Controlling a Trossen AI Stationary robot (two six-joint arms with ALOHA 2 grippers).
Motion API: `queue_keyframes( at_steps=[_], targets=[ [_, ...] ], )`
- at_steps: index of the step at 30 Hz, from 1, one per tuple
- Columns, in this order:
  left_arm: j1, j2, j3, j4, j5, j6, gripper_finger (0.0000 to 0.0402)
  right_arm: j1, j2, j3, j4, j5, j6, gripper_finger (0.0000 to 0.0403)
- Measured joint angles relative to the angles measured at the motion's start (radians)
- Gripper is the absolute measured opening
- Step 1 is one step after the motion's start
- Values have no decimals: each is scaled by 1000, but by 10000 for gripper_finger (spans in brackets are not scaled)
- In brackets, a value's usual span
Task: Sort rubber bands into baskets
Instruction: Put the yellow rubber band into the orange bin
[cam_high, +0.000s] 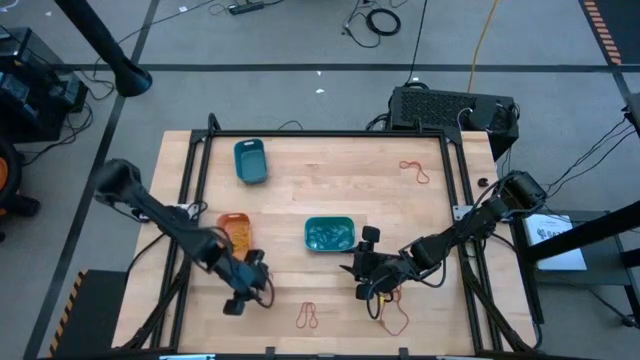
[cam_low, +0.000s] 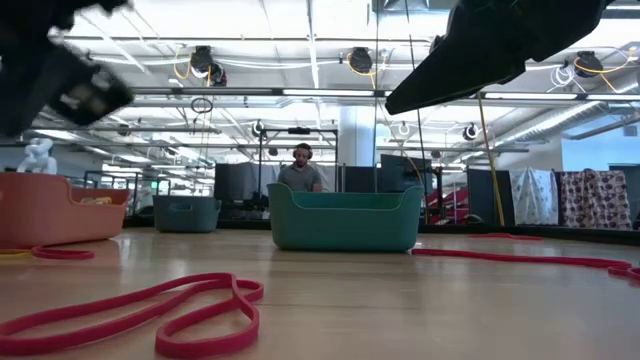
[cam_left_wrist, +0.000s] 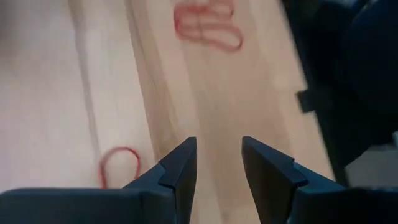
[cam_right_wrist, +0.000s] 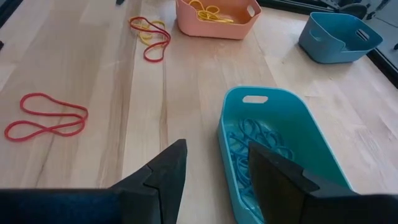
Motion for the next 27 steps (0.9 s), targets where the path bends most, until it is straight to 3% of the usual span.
queue_keyframes(
  at_steps=[9, 27],
  targets=[
    [-22, 205, 0, -6, 3, -100, 135, 0, 0, 0, 0, 0, 0, 165],
    [-21, 154, 0, -181, -70, -93, 135, -1, 0, 0, 0, 1, 0, 165]
  ],
)
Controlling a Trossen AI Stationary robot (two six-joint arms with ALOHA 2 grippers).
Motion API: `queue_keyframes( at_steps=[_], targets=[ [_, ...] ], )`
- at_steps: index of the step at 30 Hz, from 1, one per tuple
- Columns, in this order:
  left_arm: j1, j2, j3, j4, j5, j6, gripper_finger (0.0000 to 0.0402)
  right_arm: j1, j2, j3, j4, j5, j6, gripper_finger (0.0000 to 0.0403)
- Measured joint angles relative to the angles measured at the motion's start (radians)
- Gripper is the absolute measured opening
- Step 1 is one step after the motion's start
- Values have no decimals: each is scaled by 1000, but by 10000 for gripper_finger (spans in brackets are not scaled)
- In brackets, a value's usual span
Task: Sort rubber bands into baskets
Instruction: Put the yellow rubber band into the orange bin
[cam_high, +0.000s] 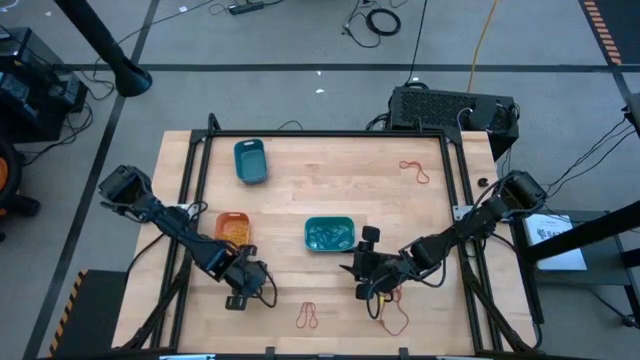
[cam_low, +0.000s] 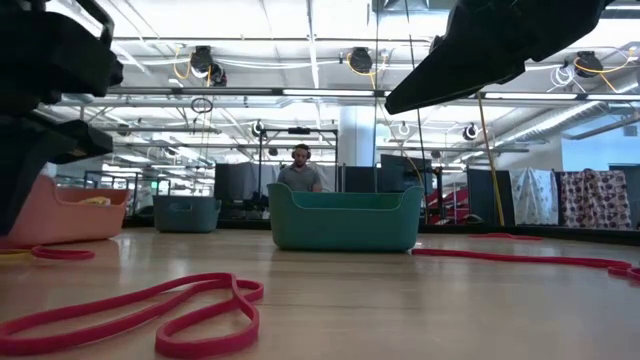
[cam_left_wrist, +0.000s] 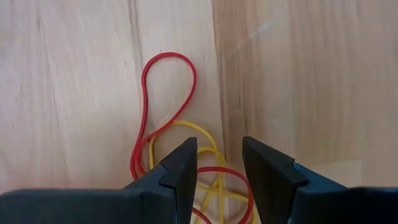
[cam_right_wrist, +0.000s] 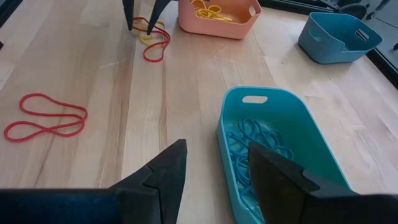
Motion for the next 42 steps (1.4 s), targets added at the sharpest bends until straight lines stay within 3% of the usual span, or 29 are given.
queue_keyframes(
  at_steps=[17, 20, 25, 31, 42],
  targets=[
    [2, 69, 4, 4, 18, -6, 127, 0, 0, 0, 0, 0, -7, 165],
    [3, 69, 4, -15, 19, -6, 97, 0, 0, 0, 0, 0, -6, 165],
    [3, 71, 15, -37, 35, -4, 13, 0, 0, 0, 0, 0, -6, 165],
    [0, 43, 122, -89, 78, 56, 4, 0, 0, 0, 0, 0, -6, 165],
    [2, -56, 292, -335, -25, 62, 3, 0, 0, 0, -1, 0, -5, 165]
  ],
)
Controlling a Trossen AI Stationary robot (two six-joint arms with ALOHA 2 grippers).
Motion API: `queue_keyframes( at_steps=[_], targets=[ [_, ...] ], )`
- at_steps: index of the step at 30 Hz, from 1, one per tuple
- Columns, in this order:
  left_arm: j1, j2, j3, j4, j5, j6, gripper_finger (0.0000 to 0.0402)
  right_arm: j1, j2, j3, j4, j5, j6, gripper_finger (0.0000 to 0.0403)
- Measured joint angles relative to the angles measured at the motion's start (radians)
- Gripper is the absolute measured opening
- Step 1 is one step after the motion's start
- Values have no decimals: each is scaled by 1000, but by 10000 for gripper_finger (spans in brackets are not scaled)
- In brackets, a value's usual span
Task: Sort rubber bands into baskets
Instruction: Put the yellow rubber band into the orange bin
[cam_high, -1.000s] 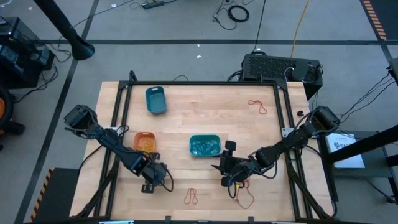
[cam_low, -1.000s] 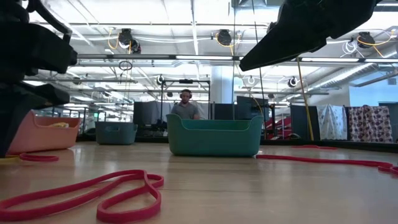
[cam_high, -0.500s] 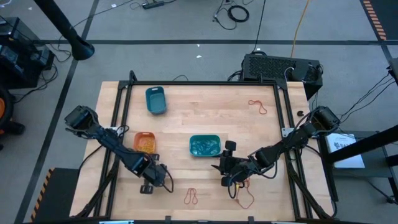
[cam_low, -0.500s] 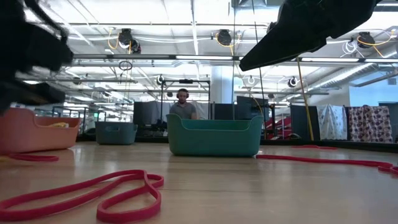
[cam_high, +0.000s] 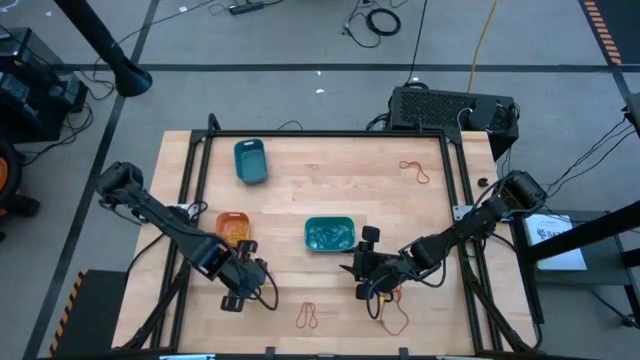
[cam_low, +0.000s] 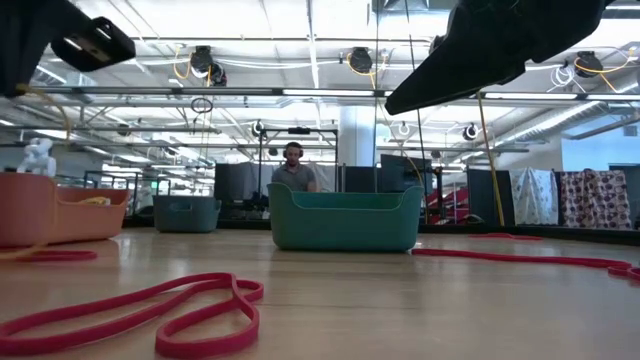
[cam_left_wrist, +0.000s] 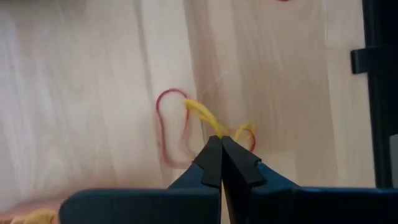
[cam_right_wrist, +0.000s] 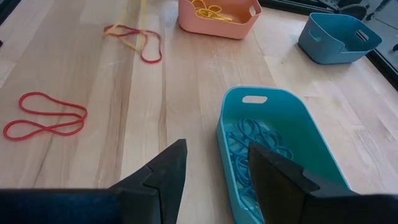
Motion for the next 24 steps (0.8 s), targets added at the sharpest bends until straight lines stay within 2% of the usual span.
queue_keyframes(
  at_steps=[4, 9, 14, 19, 24],
  targets=[
    [0, -25, 3, -79, -1, -32, 3, 0, 0, 0, -2, 0, -6, 165],
    [0, -70, 25, -226, -50, -67, 2, 0, 0, 0, -2, 0, -17, 165],
    [0, -157, 89, -311, -155, -17, 2, 0, 0, 0, -1, 0, -17, 165],
    [0, -266, 112, -455, -302, -17, 2, 0, 0, 0, 0, 0, -17, 165],
    [0, -353, 112, -577, -398, -104, 2, 0, 0, 0, 0, 0, -17, 165]
  ],
)
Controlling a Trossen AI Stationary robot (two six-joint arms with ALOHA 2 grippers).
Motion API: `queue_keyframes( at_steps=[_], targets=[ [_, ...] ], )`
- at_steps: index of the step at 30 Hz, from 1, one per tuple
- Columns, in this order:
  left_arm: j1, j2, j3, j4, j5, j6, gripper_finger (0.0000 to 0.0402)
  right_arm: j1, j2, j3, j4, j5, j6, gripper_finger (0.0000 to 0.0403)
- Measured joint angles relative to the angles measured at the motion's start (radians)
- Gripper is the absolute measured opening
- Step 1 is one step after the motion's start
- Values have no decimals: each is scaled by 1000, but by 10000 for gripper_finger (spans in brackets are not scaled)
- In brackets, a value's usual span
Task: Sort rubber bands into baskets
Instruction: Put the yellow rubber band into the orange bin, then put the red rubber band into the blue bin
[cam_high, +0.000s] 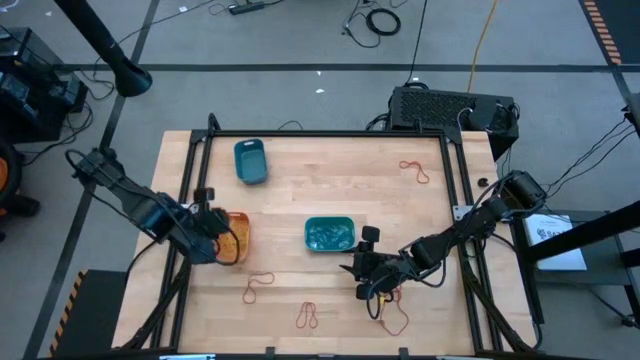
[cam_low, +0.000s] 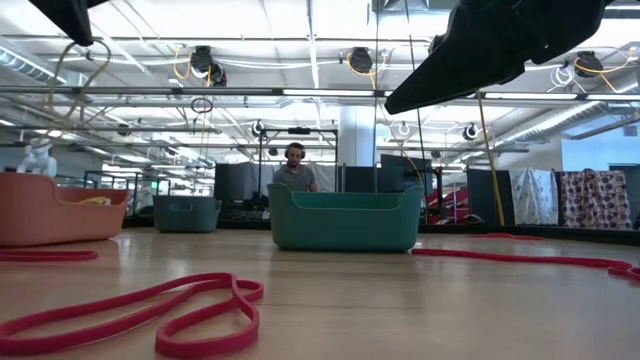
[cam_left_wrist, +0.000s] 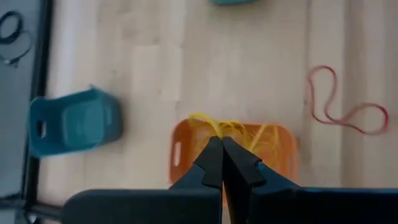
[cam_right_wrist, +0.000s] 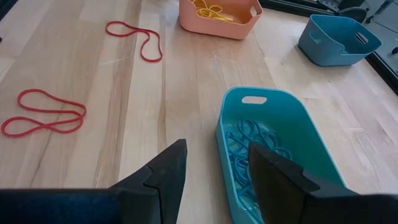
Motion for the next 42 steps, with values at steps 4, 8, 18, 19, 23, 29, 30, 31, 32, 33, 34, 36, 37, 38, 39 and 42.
queue_keyframes(
  at_steps=[4, 8, 18, 19, 23, 29, 30, 31, 32, 33, 34, 36, 37, 38, 39, 42],
  targets=[
    [0, -38, -11, -12, -28, -37, 2, 0, 0, 0, 0, 0, -4, 165],
    [0, -49, -49, -12, -58, -43, 2, 0, 0, 0, 0, 0, -8, 165],
    [0, -50, -244, 122, -25, -44, 2, 0, 0, 0, -1, 0, -8, 165],
    [0, -49, -257, 125, -20, -45, 2, 0, 0, 0, -1, 0, -8, 165],
    [2, -50, -305, 123, -16, -89, 2, 0, 0, 0, -1, 0, -7, 165],
    [33, -49, -359, 150, -20, -96, 2, 0, 0, 0, 1, 0, -3, 165],
    [39, -50, -364, 158, -22, -96, 2, 0, 0, 0, 0, 0, -3, 165],
    [45, -49, -368, 162, -23, -93, 3, 0, 0, 0, 0, 0, -3, 165],
    [50, -49, -371, 164, -23, -90, 6, 0, 0, 0, 0, 0, -2, 165],
    [55, -49, -371, 164, -23, -89, 12, 0, 0, 0, 0, 0, -2, 165],
    [58, -49, -371, 164, -23, -90, 18, 0, 0, 0, 0, 0, -1, 165],
    [64, -49, -370, 164, -23, -89, 33, 0, 0, 0, 0, 0, 0, 165],
    [67, -49, -370, 162, -23, -89, 41, 0, 0, 0, 0, 0, 0, 165],
    [68, -49, -370, 159, -24, -90, 49, 0, 0, 0, 0, 0, 0, 165],
    [71, -49, -370, 157, -25, -89, 56, 0, 0, 0, 0, 0, 0, 165],
    [83, -49, -370, 158, -27, -88, 70, 0, 0, 0, 0, 0, -2, 165]
  ],
)
